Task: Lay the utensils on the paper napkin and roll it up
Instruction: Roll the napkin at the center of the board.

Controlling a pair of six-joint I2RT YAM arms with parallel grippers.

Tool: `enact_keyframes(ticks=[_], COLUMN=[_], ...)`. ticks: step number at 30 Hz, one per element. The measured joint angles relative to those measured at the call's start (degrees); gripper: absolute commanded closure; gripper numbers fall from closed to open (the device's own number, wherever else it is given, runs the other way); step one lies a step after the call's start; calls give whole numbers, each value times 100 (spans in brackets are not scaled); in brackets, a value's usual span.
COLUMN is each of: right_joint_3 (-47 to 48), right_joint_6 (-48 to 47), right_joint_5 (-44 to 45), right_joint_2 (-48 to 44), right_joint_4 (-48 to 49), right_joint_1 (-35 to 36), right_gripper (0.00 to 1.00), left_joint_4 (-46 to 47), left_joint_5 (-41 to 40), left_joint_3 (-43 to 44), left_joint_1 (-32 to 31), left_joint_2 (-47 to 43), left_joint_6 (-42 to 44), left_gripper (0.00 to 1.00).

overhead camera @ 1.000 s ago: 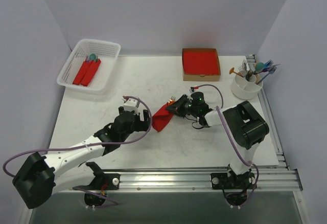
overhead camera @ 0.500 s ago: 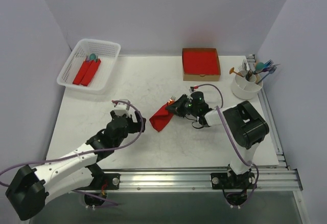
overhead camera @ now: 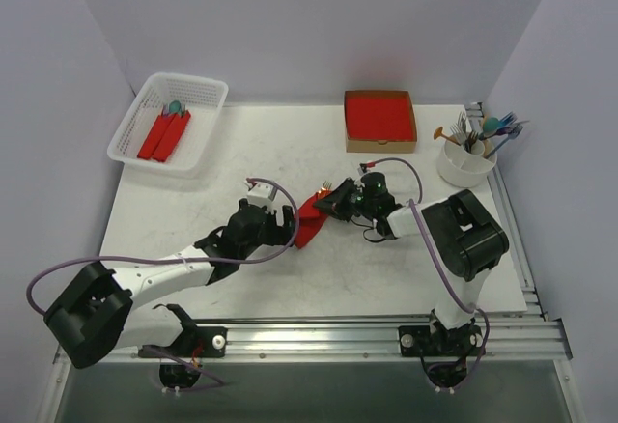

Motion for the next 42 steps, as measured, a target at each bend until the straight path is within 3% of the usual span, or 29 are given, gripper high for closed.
enact_keyframes(ticks=[11, 12, 26, 37, 42], right_joint_3=[0, 0, 0, 26, 26], right_joint_6=[-20, -20, -90, -160, -168], right_joint_5=[-42, -44, -66, -109, -114], right_joint_2=[-2, -2, -7, -66, -68], right_joint_4=[-13, -20, -96, -181, -221], right_joint_1=[-66, -70, -90, -111, -111], right_gripper=[100, 100, 100, 100, 100], left_joint_4=[48, 44, 26, -205, -219], left_joint_5=[116, 96, -149, -544, -754], left_joint_3=[382, 396, 520, 634, 754], left_joint_1=[-39, -44, -48, -52, -170], left_joint_2=[857, 876, 1539, 1884, 2041], left_joint_6=[129, 131, 120, -256, -376], left_gripper=[0, 6, 18, 34, 36])
